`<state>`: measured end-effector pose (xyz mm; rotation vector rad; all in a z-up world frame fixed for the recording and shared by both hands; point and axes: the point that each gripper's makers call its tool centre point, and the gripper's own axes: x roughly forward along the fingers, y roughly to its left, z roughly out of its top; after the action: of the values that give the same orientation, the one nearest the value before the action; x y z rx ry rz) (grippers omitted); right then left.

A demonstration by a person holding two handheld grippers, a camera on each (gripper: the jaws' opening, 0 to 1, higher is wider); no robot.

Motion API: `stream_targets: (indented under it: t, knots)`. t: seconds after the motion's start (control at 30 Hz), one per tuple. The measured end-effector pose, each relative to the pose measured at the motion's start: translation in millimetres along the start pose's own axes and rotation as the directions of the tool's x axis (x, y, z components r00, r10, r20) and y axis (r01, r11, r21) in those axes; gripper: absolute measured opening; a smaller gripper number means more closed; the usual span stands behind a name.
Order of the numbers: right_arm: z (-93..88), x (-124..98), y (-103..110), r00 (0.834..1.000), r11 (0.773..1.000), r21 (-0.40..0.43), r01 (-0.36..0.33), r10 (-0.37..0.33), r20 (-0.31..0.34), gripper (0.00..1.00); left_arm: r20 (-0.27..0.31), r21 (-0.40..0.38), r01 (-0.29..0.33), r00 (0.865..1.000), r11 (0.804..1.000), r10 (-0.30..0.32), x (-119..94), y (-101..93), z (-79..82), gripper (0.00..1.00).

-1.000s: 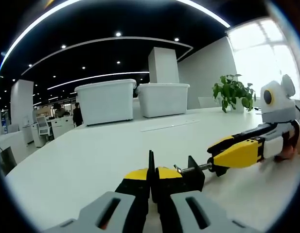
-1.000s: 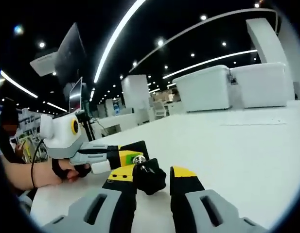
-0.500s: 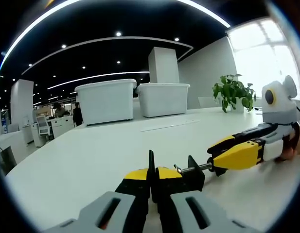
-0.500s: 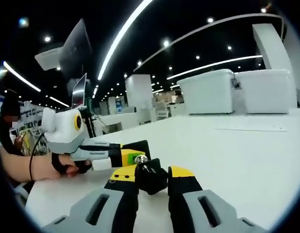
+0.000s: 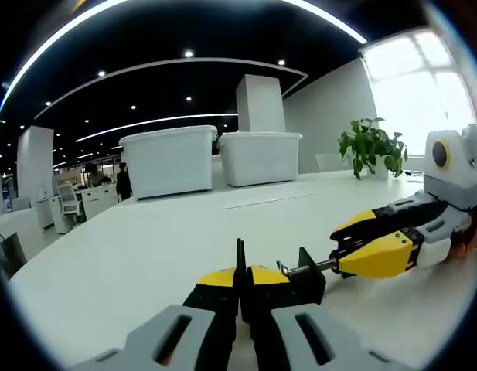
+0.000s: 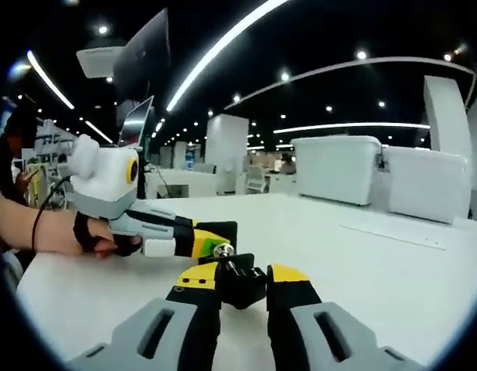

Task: Clamp the fixed fixture on the desktop, loosen the retaining clip, secure it to the edge of the desk, and tighten the retaining clip.

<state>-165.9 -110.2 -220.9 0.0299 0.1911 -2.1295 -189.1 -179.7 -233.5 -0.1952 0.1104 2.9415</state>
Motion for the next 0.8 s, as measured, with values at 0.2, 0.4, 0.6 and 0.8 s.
stream_targets:
  t: [0.2, 0.4, 0.6, 0.8]
  knots:
    - [0.3, 0.5, 2.9, 1.0, 0.995, -0.097, 0.014, -0.014, -0.002, 0.2, -0.001, 0.001, -0.001, 1.0, 1.0, 0.001, -0.4, -0.1, -0.2, 0.05]
    - [0.1, 2.0, -1.8, 1.0, 0.997, -0.078, 0.017, -0.017, -0.001, 0.2, -0.001, 0.001, -0.001, 1.0, 1.0, 0.001, -0.2, 0.1, -0.3, 0.05]
    - [5.0, 0.3, 2.8, 1.0, 1.0, 0.002, -0.013, 0.013, 0.019, 0.26, -0.002, 0.003, -0.002, 1.0, 1.0, 0.002, -0.1, 0.1, -0.4, 0.05]
    - [-3.8, 1.2, 3.9, 0.999, 0.998, 0.064, -0.029, 0.03, -0.018, 0.34, -0.002, 0.003, -0.002, 1.0, 1.0, 0.002, 0.2, -0.1, -0.4, 0.05]
